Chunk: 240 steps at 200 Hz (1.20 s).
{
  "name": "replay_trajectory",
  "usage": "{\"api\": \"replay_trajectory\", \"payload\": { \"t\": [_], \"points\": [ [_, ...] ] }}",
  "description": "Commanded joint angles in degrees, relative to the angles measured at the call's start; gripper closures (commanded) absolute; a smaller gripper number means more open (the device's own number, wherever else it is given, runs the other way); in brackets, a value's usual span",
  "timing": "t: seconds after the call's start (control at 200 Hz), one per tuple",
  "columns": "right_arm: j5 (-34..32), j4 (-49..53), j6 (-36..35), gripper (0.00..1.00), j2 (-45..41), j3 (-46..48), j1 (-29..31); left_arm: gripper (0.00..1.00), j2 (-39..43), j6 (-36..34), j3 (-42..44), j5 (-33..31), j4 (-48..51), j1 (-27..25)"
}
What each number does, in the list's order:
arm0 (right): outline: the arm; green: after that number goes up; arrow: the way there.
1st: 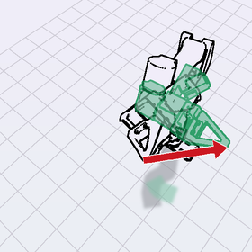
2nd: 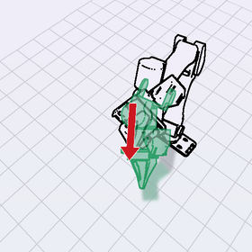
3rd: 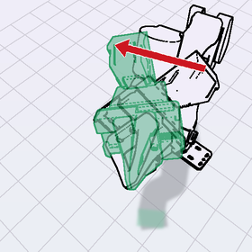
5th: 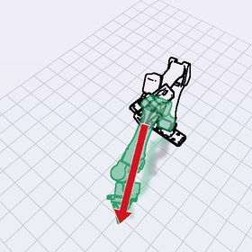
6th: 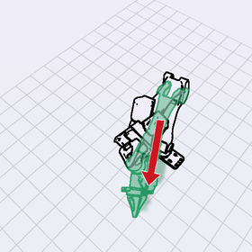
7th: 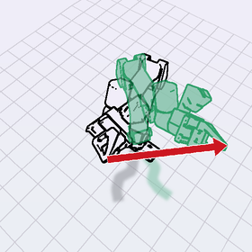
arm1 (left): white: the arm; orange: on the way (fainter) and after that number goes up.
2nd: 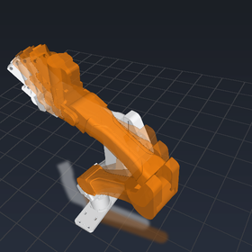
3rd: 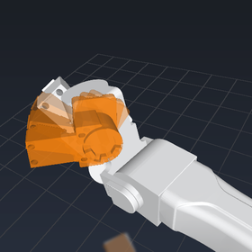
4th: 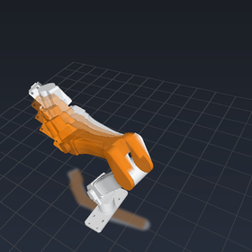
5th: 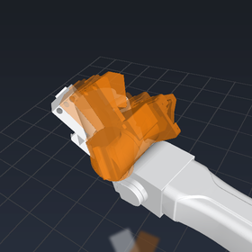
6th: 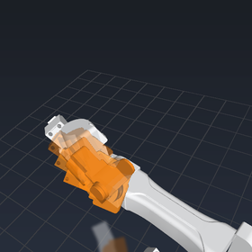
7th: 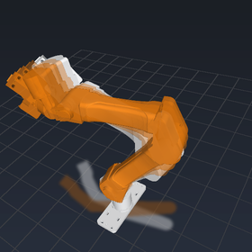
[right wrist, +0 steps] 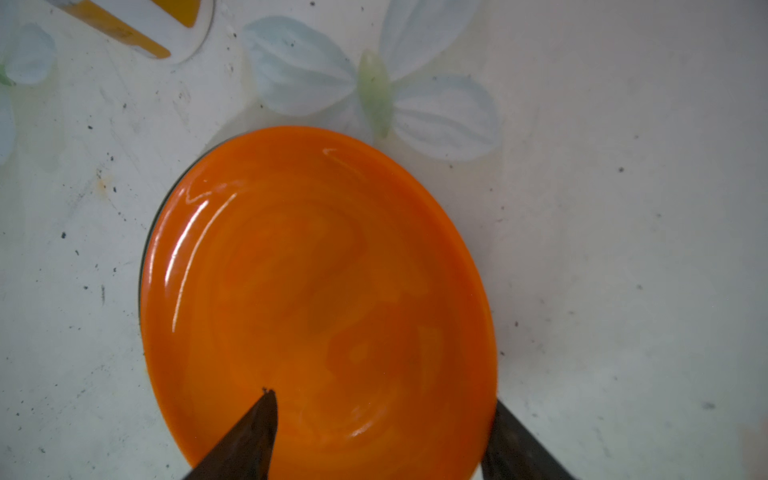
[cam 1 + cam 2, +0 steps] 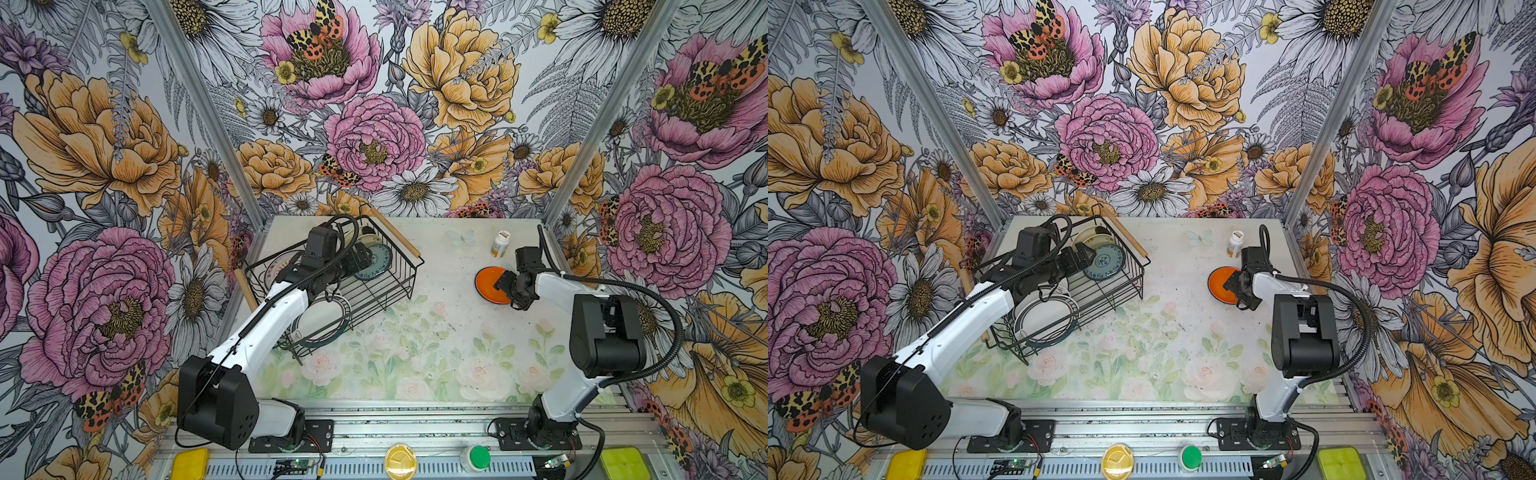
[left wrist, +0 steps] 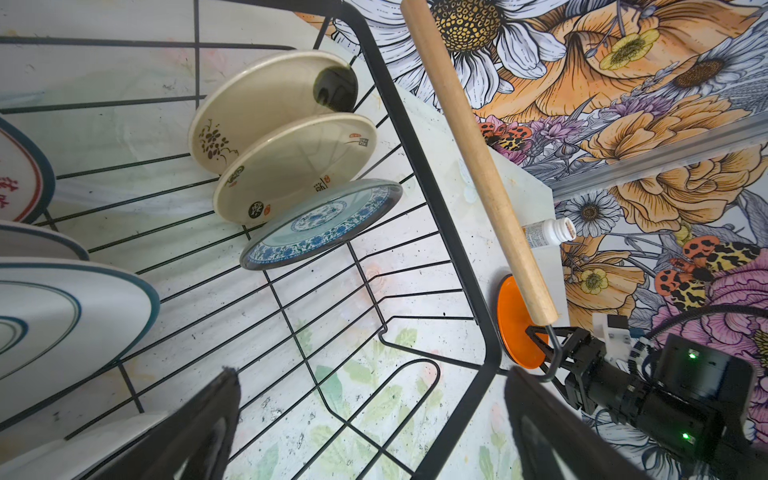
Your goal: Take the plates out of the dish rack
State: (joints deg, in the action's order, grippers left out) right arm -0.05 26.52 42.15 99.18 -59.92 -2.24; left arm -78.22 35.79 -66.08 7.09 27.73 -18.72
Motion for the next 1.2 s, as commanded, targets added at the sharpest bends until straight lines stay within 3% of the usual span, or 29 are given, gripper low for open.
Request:
{"api": "replay_trajectory", "payload": {
  "t": [0.0, 0.125, 0.15, 0.23, 0.255, 0.405, 0.555, 0.726, 0.866, 0.946, 1.086, 1.196],
  "points": [
    [-3.15, 1.74, -1.15, 0.18, 0.24, -2.47, 0.85, 0.01, 0.52, -1.06, -1.22, 1.01, 0.75, 0.18],
    [-4.75, 2.66, -1.67, 0.17, -0.09, -2.65, 1.01, 0.01, 0.35, -1.75, -1.32, 1.33, 0.71, 0.22],
    [-4.94, 2.66, -1.64, 0.1, -0.18, -2.59, 1.03, 0.01, 0.21, -1.85, -1.33, 1.38, 0.76, 0.2],
    [-5.39, 2.99, -1.64, 0.08, -0.61, -2.48, 1.15, 0.01, -0.12, -2.6, -1.32, 1.21, 0.89, 0.28],
    [-5.56, 3.01, -1.71, 0.01, -0.86, -2.4, 1.19, 0.01, -0.1, -2.61, -1.21, 0.6, 1.05, 0.36],
    [-6.67, 3.93, -2.07, 0.01, -3.0, -2.54, 1.28, 0.01, 0.41, -4.74, -0.88, -1.6, 1.14, 0.61],
    [-7.98, 4.76, -2.62, 0.01, -6.06, -2.65, 1.36, 0.01, 0.96, -8.23, -0.78, -7.42, 1.84, -0.49],
    [-8.05, 4.61, -7.14, 0.01, -10.72, -5.07, 2.29, 0.01, 0.98, -13.68, -1.22, -18.67, 2.38, -4.78],
    [-8.24, 4.5, -13.66, 0.01, -14.86, -8.52, 4.33, 0.01, -0.8, -19.15, -2.95, -16.3, 2.14, -4.56],
    [-7.03, 4.45, -15.46, 0.01, -16.62, -9.86, 4.61, 0.01, -2.54, -23.82, -4.39, -6.17, 2.31, -1.97],
    [-6.01, 4.02, -16.36, 0.01, -18.29, -10.5, 4.66, 0.01, -7.12, -26.24, -7.15, 0.9, 3.88, 1.29],
    [-4.02, 2.51, -17.5, 0.01, -19.07, -9.39, 4.63, 0.01, -11.43, -31.16, -10.28, -0.01, 7.1, 0.79]
  ]
}}
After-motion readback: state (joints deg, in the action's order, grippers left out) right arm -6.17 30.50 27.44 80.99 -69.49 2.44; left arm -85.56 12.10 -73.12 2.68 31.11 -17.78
